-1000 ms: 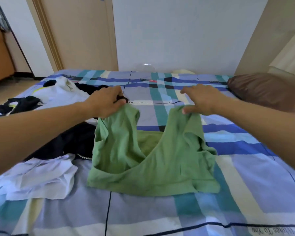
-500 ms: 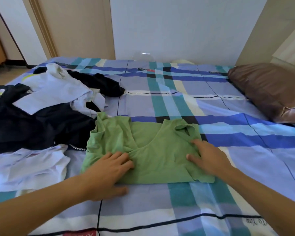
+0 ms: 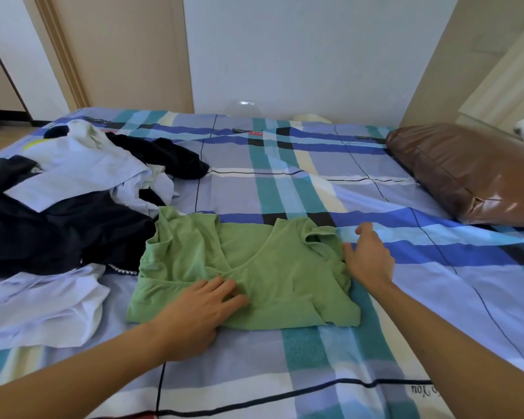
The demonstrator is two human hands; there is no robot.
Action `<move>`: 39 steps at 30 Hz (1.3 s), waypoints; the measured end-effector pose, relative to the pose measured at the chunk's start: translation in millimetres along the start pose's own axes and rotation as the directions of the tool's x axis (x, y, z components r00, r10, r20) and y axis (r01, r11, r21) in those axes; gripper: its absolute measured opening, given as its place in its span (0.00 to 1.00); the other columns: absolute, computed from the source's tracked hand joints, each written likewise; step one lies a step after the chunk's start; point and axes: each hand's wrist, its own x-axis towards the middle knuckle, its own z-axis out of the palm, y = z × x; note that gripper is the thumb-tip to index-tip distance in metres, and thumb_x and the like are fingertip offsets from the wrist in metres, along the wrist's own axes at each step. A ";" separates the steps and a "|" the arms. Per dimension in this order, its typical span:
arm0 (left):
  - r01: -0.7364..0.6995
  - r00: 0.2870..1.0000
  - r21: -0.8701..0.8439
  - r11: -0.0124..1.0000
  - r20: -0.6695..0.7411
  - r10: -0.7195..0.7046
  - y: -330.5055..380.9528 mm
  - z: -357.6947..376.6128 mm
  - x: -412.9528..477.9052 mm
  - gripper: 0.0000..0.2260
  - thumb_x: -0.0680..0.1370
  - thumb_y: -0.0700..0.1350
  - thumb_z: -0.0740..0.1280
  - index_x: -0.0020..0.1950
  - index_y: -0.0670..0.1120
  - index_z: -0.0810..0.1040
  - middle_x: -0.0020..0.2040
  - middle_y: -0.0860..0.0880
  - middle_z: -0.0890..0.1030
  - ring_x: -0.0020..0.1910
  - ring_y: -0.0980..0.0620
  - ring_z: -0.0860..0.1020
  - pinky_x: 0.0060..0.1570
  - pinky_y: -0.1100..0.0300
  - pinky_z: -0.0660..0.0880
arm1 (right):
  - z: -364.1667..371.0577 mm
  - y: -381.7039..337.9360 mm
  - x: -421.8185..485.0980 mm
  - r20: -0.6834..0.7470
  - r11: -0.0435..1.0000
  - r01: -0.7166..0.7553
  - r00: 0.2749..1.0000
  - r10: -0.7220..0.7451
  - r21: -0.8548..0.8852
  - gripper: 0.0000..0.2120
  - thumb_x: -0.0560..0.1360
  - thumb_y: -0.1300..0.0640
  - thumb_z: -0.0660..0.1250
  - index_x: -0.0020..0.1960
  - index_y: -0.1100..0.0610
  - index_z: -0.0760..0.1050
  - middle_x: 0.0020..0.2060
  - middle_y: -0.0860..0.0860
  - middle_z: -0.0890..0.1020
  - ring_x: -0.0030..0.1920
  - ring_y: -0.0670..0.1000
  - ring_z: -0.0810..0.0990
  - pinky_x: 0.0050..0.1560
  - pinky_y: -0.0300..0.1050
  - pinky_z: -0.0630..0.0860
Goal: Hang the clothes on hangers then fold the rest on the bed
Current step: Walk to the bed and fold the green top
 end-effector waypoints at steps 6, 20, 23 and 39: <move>-0.089 0.995 -0.019 0.996 -0.054 0.088 6.1 -3.9 6.3 0.19 0.70 0.49 0.58 0.59 0.55 0.77 0.51 0.53 0.75 0.46 0.51 0.76 0.45 0.56 0.78 | 7.3 -24.6 -27.9 0.573 0.916 0.376 0.724 -0.384 0.138 0.14 0.78 0.48 0.70 0.61 0.52 0.79 0.50 0.49 0.81 0.49 0.51 0.80 0.52 0.50 0.77; 0.036 0.999 -0.071 0.997 -0.006 -0.037 -0.2 7.0 -2.5 0.21 0.66 0.40 0.60 0.59 0.51 0.67 0.52 0.52 0.73 0.47 0.49 0.76 0.44 0.54 0.77 | -28.6 -3.2 -60.8 0.644 0.967 -0.225 0.759 0.095 0.122 0.40 0.71 0.43 0.77 0.71 0.52 0.56 0.59 0.52 0.74 0.51 0.53 0.79 0.30 0.43 0.78; 0.086 0.993 -0.021 0.996 0.078 -0.084 -2.7 8.3 -0.6 0.26 0.67 0.40 0.68 0.61 0.49 0.63 0.56 0.50 0.72 0.51 0.47 0.76 0.47 0.50 0.77 | -25.3 4.5 -70.5 0.647 0.840 -0.390 0.760 0.063 0.377 0.46 0.71 0.60 0.79 0.78 0.49 0.54 0.65 0.56 0.74 0.49 0.55 0.81 0.31 0.43 0.78; 0.009 0.999 -0.314 0.949 0.039 0.004 47.7 -27.1 -3.1 0.21 0.81 0.63 0.55 0.70 0.55 0.69 0.67 0.52 0.68 0.67 0.51 0.65 0.68 0.49 0.66 | -108.8 95.8 -66.8 0.874 0.869 -0.391 0.478 -0.090 0.303 0.24 0.74 0.60 0.74 0.68 0.45 0.79 0.64 0.50 0.82 0.61 0.52 0.83 0.67 0.55 0.75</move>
